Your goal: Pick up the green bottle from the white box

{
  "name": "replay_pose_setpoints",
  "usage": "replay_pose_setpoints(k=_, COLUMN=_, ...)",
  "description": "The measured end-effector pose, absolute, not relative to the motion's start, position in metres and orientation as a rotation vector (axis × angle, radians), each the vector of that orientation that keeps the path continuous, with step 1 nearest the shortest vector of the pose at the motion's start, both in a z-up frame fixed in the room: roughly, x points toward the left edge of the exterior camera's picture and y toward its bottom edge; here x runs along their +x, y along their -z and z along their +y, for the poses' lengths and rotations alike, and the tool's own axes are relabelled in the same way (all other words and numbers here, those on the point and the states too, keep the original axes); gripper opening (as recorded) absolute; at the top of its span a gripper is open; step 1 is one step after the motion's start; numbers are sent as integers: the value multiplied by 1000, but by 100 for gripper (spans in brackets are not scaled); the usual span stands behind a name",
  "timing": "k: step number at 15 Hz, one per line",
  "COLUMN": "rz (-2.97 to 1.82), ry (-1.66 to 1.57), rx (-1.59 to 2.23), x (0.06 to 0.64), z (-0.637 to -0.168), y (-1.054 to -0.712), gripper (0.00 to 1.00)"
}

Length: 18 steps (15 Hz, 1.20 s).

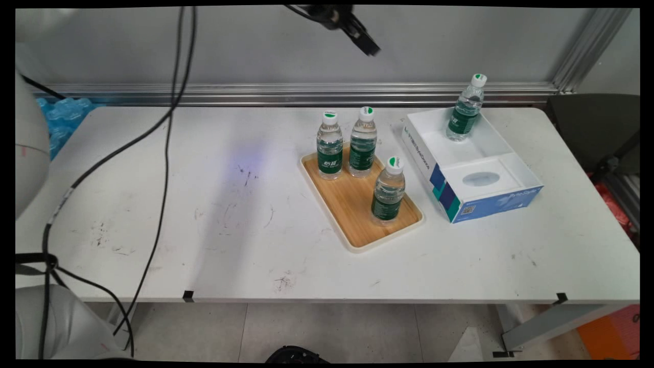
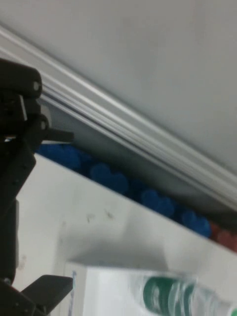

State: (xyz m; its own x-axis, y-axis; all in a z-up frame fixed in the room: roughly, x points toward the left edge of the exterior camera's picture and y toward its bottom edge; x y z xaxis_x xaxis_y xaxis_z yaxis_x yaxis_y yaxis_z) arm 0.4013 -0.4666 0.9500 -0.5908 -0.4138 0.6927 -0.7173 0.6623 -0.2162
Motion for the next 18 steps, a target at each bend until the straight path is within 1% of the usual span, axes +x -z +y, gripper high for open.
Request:
replay_pose_setpoints(k=6, rz=-2339, ry=-534, rx=743, x=346, z=-498, y=-920, gripper=100)
replay_pose_setpoints(k=10, rz=-2368, ry=-440, rx=701, x=312, z=-520, y=-892, gripper=100)
replay_pose_setpoints(k=18, rz=-2365, ry=-317, rx=665, x=262, z=-562, y=-844, gripper=100)
